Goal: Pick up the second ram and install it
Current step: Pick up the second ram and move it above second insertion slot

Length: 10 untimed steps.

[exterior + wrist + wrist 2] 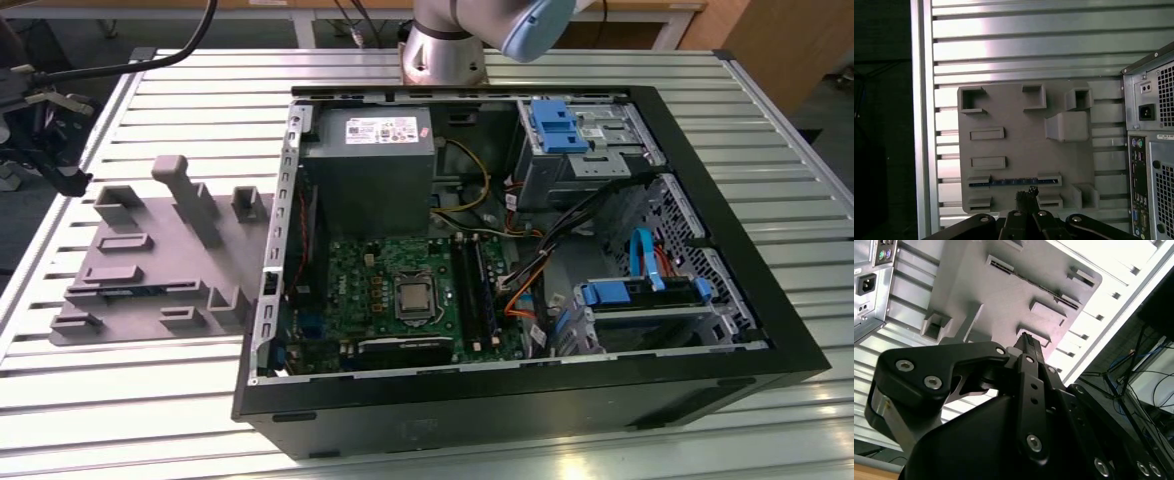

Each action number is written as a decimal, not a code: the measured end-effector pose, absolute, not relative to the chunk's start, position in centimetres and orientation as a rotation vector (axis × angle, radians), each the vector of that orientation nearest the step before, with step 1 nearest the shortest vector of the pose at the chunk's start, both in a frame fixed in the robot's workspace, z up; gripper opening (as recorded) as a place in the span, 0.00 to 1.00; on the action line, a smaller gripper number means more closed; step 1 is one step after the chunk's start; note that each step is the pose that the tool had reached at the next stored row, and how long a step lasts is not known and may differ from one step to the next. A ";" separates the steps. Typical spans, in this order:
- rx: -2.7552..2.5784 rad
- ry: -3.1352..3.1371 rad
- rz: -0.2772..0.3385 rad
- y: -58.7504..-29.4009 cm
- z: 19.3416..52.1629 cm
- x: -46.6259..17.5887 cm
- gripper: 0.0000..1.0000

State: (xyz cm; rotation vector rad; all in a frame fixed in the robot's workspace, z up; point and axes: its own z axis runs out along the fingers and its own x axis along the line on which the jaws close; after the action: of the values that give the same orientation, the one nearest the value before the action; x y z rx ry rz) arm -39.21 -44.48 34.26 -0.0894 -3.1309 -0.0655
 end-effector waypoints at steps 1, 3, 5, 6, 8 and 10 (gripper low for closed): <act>-0.063 -3.131 -0.065 -44.5 34.3 -39.2 0.11; -0.004 -3.131 -0.065 -44.5 34.2 -39.2 0.11; 0.052 -3.130 -0.065 -44.5 34.2 -39.2 0.11; 0.080 -3.129 -0.065 -44.5 34.2 -39.2 0.11; 0.136 -3.126 -0.064 -44.5 34.1 -39.2 0.11; 0.194 -3.122 -0.063 -44.5 34.1 -39.2 0.11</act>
State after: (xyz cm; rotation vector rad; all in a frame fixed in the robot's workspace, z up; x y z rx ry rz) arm -39.22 -44.48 34.10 0.1944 -3.1225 -0.0625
